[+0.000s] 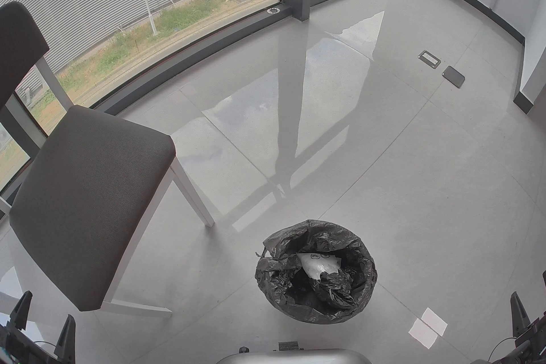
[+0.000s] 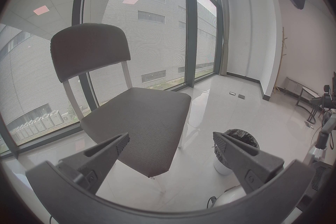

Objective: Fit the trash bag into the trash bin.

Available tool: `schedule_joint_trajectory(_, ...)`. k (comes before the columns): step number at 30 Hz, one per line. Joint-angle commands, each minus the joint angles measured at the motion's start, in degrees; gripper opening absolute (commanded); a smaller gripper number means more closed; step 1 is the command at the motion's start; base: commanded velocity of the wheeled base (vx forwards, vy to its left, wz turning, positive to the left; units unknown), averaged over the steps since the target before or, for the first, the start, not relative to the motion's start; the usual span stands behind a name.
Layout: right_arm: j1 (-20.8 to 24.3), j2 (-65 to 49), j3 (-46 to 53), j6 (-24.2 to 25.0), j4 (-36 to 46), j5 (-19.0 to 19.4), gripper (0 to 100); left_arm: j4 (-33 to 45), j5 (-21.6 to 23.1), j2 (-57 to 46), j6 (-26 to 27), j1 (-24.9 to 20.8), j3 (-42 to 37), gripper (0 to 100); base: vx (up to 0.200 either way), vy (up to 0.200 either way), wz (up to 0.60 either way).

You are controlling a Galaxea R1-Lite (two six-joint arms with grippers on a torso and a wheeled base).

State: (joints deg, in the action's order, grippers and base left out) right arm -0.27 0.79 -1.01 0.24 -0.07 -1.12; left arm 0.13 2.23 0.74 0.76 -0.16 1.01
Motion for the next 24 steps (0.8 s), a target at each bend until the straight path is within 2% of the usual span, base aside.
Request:
schedule_joint_trajectory(1, 0.0, -0.3, 1.0, 0.0, 0.0, 0.0, 100, 0.0, -1.1, -0.7, -0.9, 0.0, -1.0, 100, 0.000, 0.000, 0.00)
schedule_joint_trajectory(24, 0.0, -0.3, 1.0, 0.0, 0.0, 0.0, 100, 0.0, -1.1, -0.7, -0.5, 0.0, -1.0, 100, 0.000, 0.000, 0.00)
